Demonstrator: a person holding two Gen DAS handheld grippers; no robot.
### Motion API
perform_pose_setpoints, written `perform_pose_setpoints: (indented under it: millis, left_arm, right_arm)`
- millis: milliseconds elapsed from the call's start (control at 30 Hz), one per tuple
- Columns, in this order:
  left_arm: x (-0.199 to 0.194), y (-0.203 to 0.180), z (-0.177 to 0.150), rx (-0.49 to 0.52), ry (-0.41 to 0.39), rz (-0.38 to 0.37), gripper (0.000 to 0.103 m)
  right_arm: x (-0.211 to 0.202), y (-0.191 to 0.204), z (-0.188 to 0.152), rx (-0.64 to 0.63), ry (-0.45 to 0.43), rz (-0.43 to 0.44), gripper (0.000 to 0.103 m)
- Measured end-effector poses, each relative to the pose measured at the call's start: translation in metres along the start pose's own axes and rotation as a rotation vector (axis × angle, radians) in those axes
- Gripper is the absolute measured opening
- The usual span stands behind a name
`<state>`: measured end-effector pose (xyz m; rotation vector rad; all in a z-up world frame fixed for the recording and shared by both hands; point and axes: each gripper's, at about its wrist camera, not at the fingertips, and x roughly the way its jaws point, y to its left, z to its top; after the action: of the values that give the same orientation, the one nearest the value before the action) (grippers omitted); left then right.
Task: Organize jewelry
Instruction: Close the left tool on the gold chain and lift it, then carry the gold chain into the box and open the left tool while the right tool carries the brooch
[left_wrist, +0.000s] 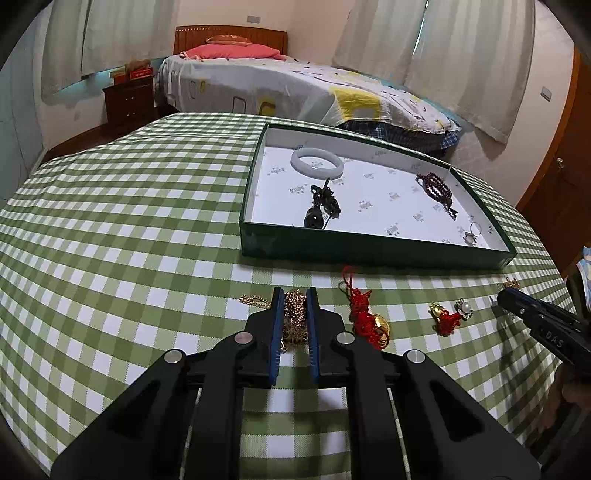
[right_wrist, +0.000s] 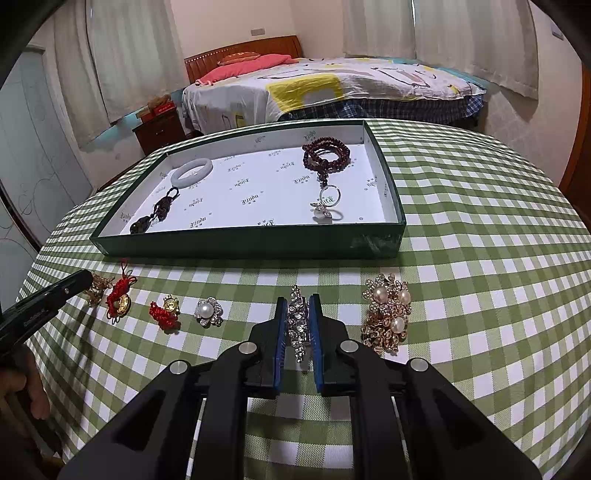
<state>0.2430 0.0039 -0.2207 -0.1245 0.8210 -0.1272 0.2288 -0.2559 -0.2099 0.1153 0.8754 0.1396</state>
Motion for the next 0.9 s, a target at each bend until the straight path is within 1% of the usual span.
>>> perform_pose_setpoints:
  millis: [367, 900]
  left_arm:
    - [-0.033, -0.007, 0.01, 0.032, -0.074, -0.005, 0.012]
    - [-0.084, -0.023, 0.03, 0.064, -0.194, -0.035, 0.012]
  right_arm:
    - [-0.011, 0.005, 0.002, -0.013, -0.031, 0.009, 0.013]
    - [-0.051, 0.02, 0.023, -0.036, -0.135, 0.038, 0.013]
